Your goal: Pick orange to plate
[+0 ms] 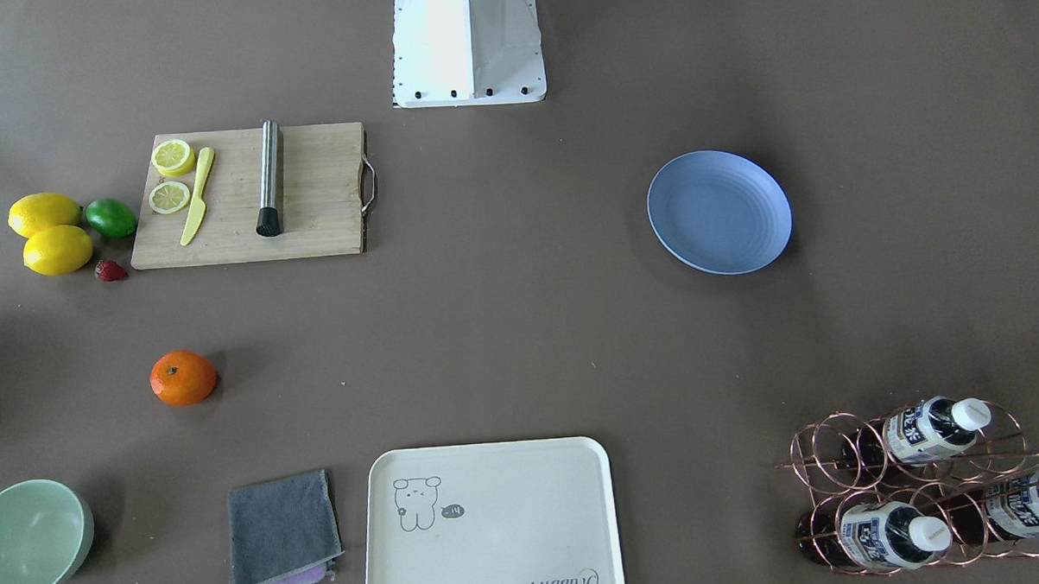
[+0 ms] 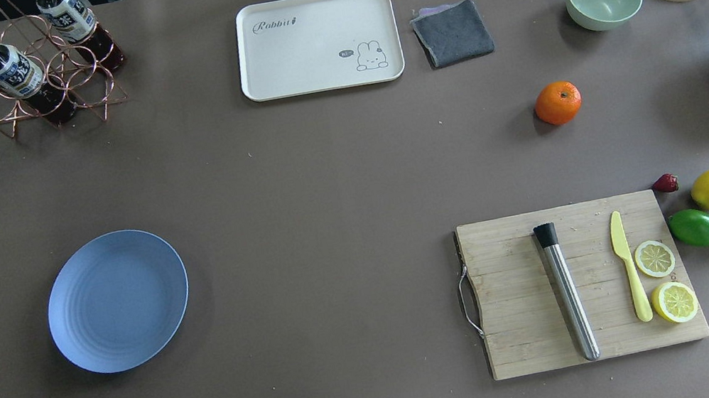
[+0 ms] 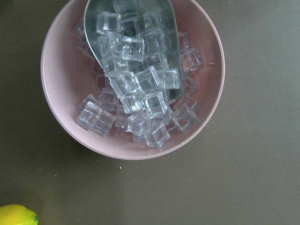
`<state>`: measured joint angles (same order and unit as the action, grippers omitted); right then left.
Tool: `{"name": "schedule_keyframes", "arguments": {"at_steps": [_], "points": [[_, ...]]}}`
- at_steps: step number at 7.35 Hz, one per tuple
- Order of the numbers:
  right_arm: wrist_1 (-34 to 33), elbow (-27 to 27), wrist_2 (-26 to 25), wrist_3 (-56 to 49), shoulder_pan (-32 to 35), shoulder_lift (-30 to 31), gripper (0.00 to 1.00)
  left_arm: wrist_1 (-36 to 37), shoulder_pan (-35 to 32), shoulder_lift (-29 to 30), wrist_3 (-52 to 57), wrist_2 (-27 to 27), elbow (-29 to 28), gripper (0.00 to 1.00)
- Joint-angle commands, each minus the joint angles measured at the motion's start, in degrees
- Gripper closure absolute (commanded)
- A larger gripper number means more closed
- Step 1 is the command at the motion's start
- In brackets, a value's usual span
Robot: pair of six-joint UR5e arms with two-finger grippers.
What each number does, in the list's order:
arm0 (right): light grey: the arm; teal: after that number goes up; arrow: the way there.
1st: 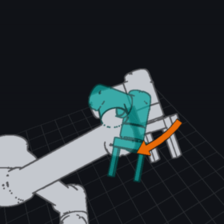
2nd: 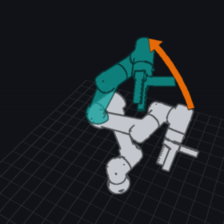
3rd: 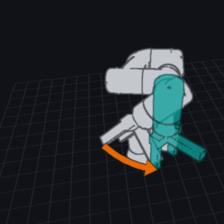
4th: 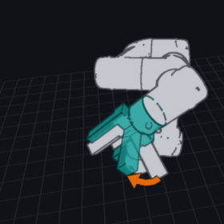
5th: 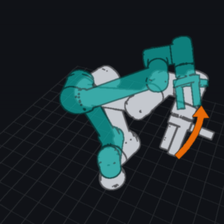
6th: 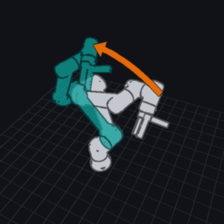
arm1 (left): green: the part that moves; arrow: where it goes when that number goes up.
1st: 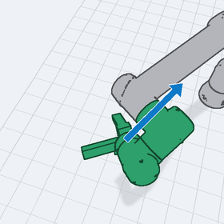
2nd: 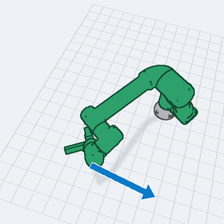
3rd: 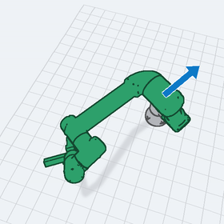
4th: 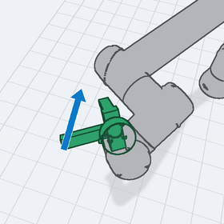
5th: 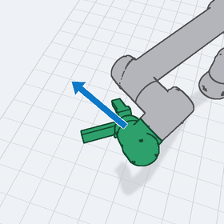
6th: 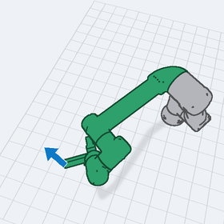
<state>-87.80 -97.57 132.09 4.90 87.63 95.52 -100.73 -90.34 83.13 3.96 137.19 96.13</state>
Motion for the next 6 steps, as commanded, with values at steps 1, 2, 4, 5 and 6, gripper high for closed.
{"name": "schedule_keyframes", "arguments": {"at_steps": [1,2,4,5,6], "points": [[0.0,0.0,-0.1,-0.1,0.0,-0.8,0.0,-3.1,0.1,0.2,-0.4,0.0,0.1,0.02],[0.0,-0.1,0.0,-0.1,0.0,-0.9,0.0,-3.0,0.1,0.2,-0.4,0.3,0.0,0.02],[0.0,-0.1,0.2,0.0,0.0,-0.9,0.0,-2.6,0.1,0.2,-0.4,1.5,0.5,0.02],[0.0,-0.1,0.8,0.0,0.0,-0.9,0.0,-2.7,0.1,0.3,-0.4,3.4,0.1,0.02],[0.0,0.0,0.7,0.0,0.0,-0.9,0.0,-4.5,0.1,2.3,-0.4,3.1,0.0,0.02]]}}
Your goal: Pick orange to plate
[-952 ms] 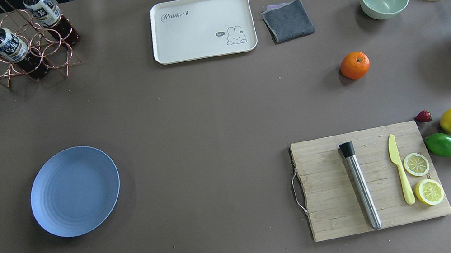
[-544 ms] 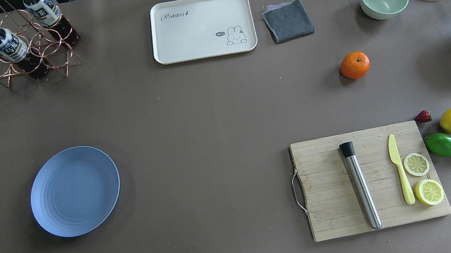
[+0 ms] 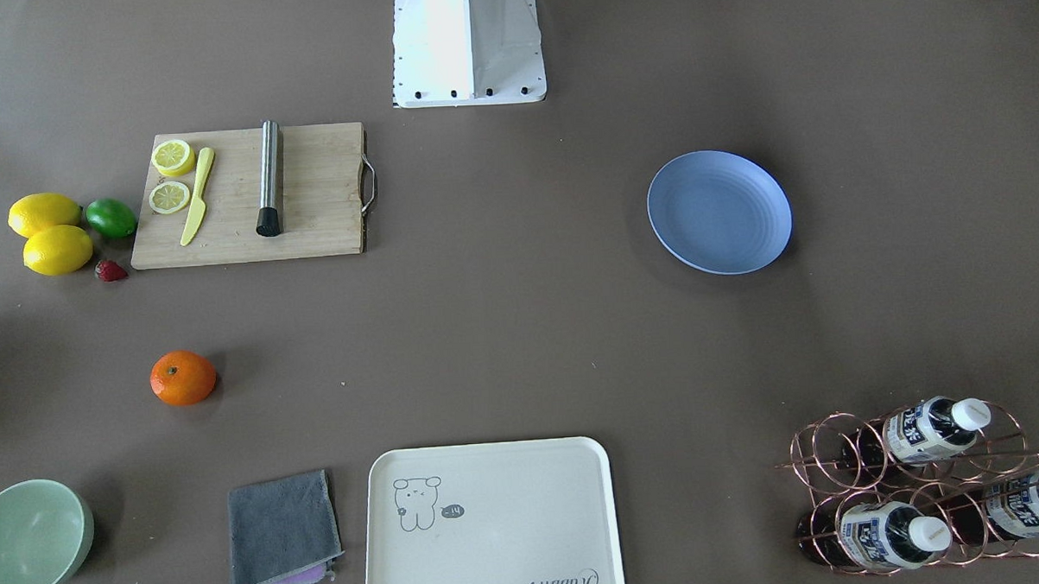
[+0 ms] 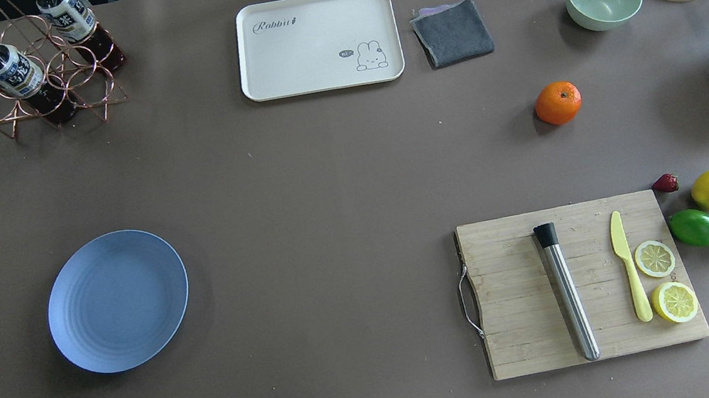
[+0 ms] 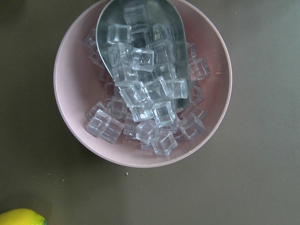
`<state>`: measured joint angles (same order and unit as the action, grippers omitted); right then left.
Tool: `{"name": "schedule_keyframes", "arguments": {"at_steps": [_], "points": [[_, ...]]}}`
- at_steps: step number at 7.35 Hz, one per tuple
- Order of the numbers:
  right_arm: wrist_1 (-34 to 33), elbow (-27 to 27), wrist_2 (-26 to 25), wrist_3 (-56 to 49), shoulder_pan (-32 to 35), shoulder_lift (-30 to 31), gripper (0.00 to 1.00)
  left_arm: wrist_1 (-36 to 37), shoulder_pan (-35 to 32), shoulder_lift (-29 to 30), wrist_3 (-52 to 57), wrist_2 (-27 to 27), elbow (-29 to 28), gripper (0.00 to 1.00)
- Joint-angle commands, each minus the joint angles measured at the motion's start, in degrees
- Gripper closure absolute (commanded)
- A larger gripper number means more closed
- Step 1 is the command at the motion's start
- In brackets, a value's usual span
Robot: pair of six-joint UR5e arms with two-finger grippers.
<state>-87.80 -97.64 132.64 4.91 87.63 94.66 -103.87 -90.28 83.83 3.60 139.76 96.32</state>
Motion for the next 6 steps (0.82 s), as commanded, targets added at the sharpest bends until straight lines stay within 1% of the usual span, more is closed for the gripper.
{"name": "schedule_keyframes", "arguments": {"at_steps": [1,2,3,4,5,6], "points": [[0.0,0.2,0.2,0.0,0.0,0.0,0.0,-1.5,0.0,3.1,-0.3,0.3,-0.7,0.02],[0.1,0.1,0.3,-0.2,0.0,0.0,0.0,-2.0,0.0,3.4,0.2,0.9,-2.2,0.02],[3.7,0.6,0.7,0.1,0.0,0.0,0.0,-2.5,0.0,2.7,1.0,1.0,-2.1,0.02],[7.9,1.0,1.7,0.2,-0.1,0.0,0.0,-6.5,-0.1,2.3,0.8,1.0,-1.5,0.02],[14.2,1.0,1.4,0.2,-1.1,0.1,0.0,-9.2,0.0,2.4,-2.4,1.0,-1.5,0.02],[19.3,1.0,1.0,3.0,-3.8,0.1,0.0,-12.5,2.8,3.4,-5.9,1.0,-1.7,0.02]]}}
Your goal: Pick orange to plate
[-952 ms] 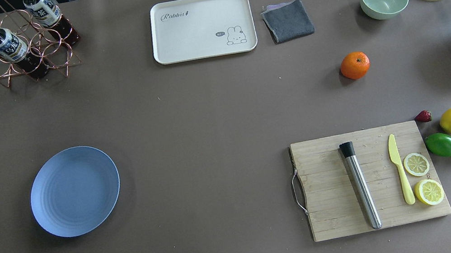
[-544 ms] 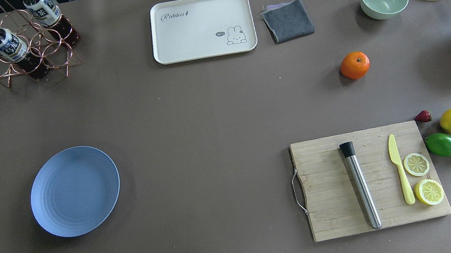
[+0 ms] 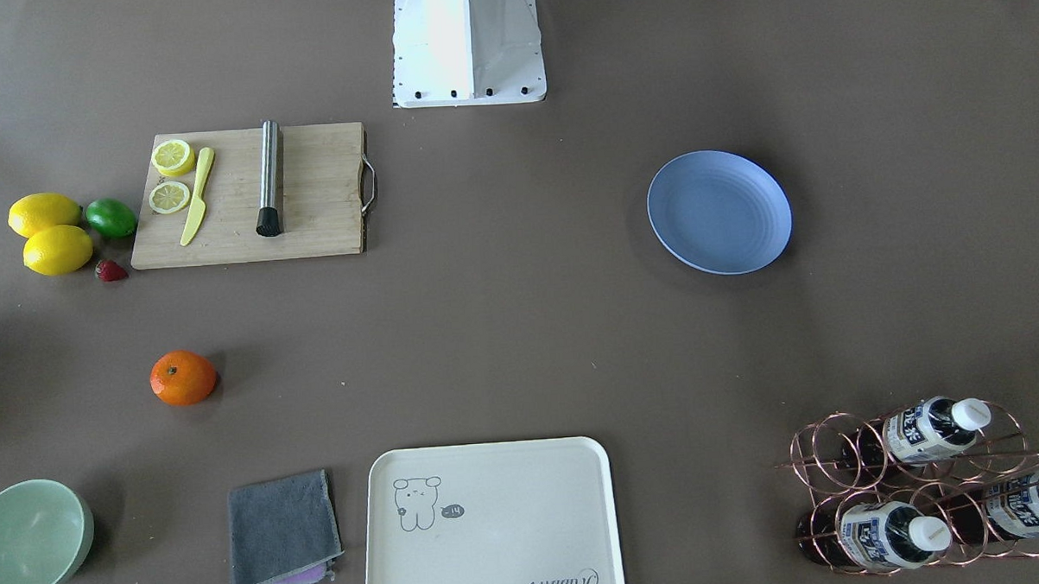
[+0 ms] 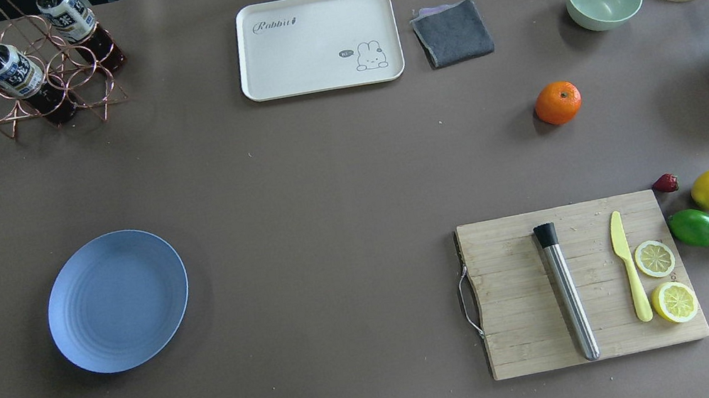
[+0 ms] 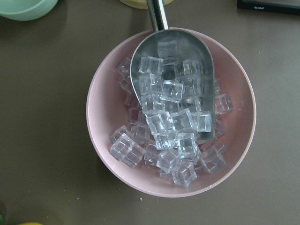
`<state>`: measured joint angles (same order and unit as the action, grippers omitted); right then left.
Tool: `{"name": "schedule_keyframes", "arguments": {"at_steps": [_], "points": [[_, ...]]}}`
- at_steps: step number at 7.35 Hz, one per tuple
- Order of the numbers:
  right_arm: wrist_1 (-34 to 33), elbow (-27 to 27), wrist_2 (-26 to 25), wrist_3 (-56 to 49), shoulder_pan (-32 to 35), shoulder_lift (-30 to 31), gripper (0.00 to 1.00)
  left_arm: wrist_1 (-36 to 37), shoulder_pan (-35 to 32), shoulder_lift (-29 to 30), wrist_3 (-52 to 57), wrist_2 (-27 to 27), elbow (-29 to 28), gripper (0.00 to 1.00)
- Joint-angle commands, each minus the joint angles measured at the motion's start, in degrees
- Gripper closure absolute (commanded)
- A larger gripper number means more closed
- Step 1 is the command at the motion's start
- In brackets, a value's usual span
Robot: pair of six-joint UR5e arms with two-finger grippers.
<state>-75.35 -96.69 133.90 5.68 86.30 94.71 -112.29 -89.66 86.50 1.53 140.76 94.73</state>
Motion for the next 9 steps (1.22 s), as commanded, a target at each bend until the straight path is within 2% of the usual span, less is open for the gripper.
{"name": "schedule_keyframes", "arguments": {"at_steps": [1,2,3,4,6,7,8,9], "points": [[8.9,-0.7,-0.4,11.0,-6.5,-1.6,0.0,-6.3,4.6,0.8,-6.8,0.0,0.3,0.02],[12.0,-1.0,-3.4,19.5,-10.9,-2.8,0.0,-11.9,8.3,-1.6,-18.4,-0.3,0.2,0.02],[16.2,-1.0,-7.8,27.6,-15.9,-3.2,0.0,-23.7,13.2,-3.1,-30.9,-1.1,-1.5,0.02],[18.9,-1.0,-9.0,33.2,-19.0,-3.7,0.0,-32.3,17.8,-3.8,-40.5,-3.5,-2.7,0.02],[19.4,-1.7,-9.1,37.2,-20.6,-4.4,0.0,-41.0,29.1,-4.4,-55.3,-9.7,-2.8,0.02],[19.5,-1.7,-9.3,37.2,-20.8,-4.4,0.0,-43.4,35.1,-4.5,-61.9,-15.4,-2.8,0.02],[19.5,-1.7,-9.3,37.1,-20.8,-4.4,0.0,-46.7,41.2,-4.6,-66.7,-20.6,-3.0,0.02],[19.5,-1.7,-9.2,37.1,-20.9,-4.4,0.0,-48.1,45.4,-4.5,-70.4,-23.0,-2.7,0.02]]}}
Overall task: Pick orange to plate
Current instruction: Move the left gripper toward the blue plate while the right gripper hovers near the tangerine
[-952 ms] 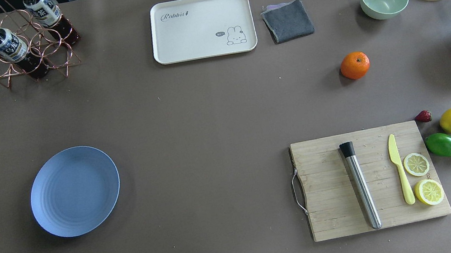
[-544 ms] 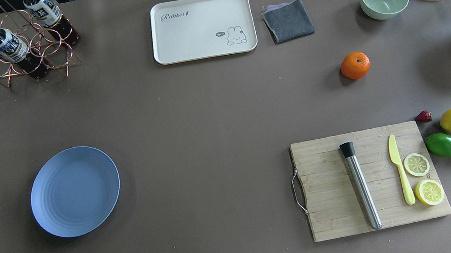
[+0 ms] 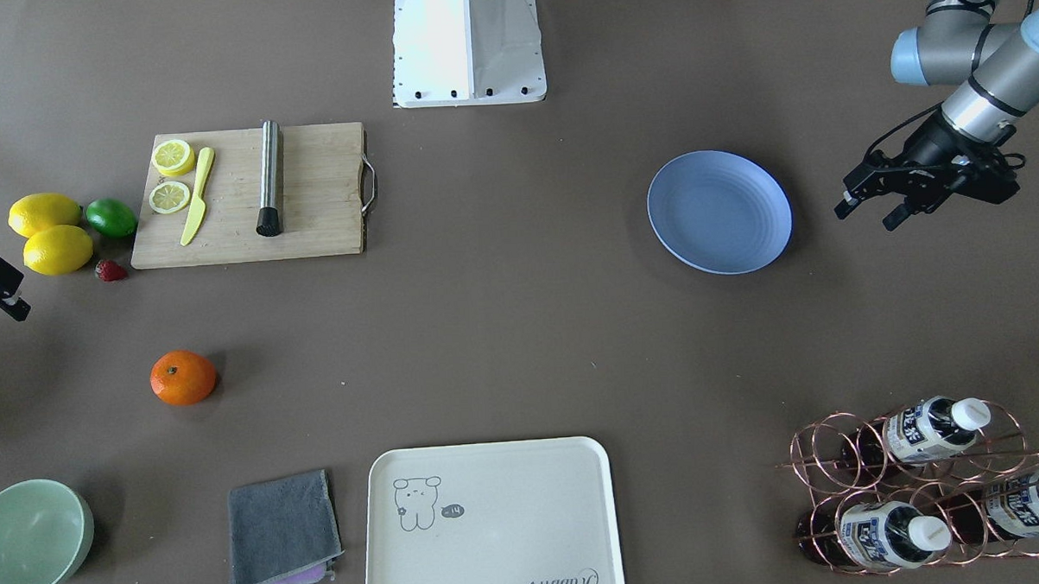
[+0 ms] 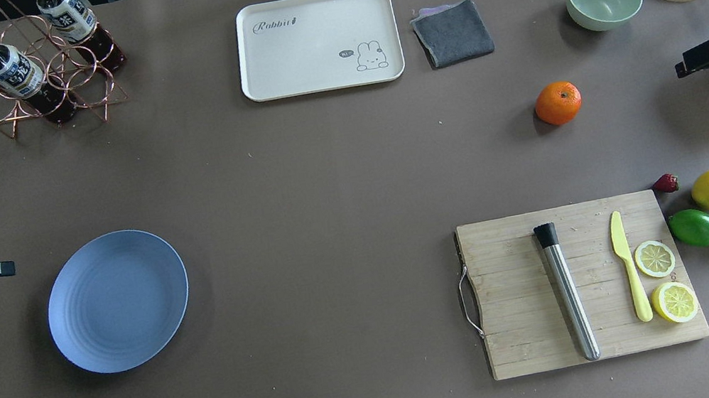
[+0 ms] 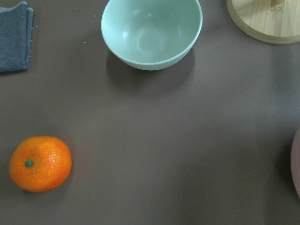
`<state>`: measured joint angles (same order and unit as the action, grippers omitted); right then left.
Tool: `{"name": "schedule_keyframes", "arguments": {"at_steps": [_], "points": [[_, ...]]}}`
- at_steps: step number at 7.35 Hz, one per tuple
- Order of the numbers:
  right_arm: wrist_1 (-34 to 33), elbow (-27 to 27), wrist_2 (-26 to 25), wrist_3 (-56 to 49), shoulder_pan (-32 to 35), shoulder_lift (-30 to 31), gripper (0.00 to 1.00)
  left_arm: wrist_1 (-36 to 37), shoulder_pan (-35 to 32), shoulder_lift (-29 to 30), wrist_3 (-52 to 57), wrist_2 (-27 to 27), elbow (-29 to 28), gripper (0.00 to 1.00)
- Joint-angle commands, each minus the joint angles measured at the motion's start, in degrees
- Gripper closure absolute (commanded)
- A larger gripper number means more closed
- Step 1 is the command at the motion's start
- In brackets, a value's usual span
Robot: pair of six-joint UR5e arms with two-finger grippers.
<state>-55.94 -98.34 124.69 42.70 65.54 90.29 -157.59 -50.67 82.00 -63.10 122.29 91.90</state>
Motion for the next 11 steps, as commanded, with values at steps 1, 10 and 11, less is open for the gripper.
{"name": "schedule_keyframes", "arguments": {"at_steps": [1,10,11], "points": [[0.1,-0.1,0.0,0.1,-0.2,0.0,0.0,-4.8,10.0,0.0,-8.2,-7.4,0.1,0.02],[0.0,-0.1,0.0,0.1,-0.2,0.0,0.0,-4.1,6.1,1.8,-8.7,-2.8,0.9,1.0],[0.0,-0.1,0.0,0.0,-0.2,0.0,0.0,-2.0,5.2,4.8,-9.0,-2.3,1.0,1.0]]}}
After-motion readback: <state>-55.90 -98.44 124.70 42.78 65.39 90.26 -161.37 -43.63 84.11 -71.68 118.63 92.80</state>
